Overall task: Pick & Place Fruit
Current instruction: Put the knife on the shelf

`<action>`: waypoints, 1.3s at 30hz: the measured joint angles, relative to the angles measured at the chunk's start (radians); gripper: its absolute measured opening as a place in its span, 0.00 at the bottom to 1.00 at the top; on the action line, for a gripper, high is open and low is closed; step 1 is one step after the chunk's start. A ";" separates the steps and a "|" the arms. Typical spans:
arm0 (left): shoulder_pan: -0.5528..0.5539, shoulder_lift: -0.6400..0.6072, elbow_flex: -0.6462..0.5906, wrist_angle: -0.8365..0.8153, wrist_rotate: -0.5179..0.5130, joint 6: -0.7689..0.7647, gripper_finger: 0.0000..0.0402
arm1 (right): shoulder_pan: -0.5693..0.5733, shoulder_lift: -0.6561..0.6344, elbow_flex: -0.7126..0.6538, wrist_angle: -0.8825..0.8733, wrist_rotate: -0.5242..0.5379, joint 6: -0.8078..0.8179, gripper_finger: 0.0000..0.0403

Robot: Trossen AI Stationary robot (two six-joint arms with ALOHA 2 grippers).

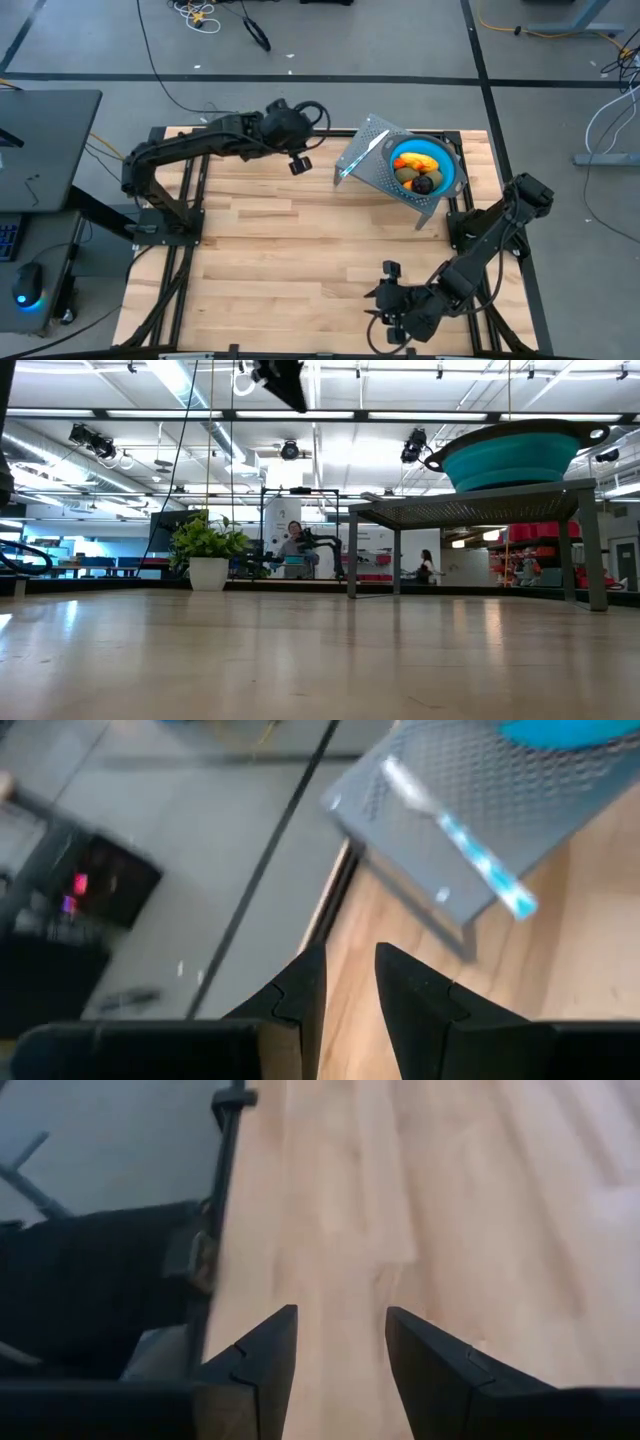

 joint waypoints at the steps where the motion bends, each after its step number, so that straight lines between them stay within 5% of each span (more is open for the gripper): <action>1: 0.000 -0.002 0.000 -0.032 -0.011 -0.029 0.24 | -0.007 0.000 0.000 0.006 0.013 -0.012 0.41; 6: -0.001 0.007 -0.001 -0.078 -0.001 -0.139 0.24 | -0.049 0.000 0.000 0.081 0.045 -0.091 0.41; 11: -0.007 0.015 -0.111 -0.027 0.212 -0.065 0.24 | -0.084 0.000 0.000 0.125 -0.002 -0.133 0.41; 23: -0.009 -0.016 -0.489 0.414 0.501 0.188 0.24 | -0.051 0.000 0.000 0.121 -0.087 -0.103 0.41; 39: -0.014 -0.011 -0.723 0.951 0.541 0.247 0.24 | -0.029 0.000 0.000 0.118 -0.086 -0.106 0.41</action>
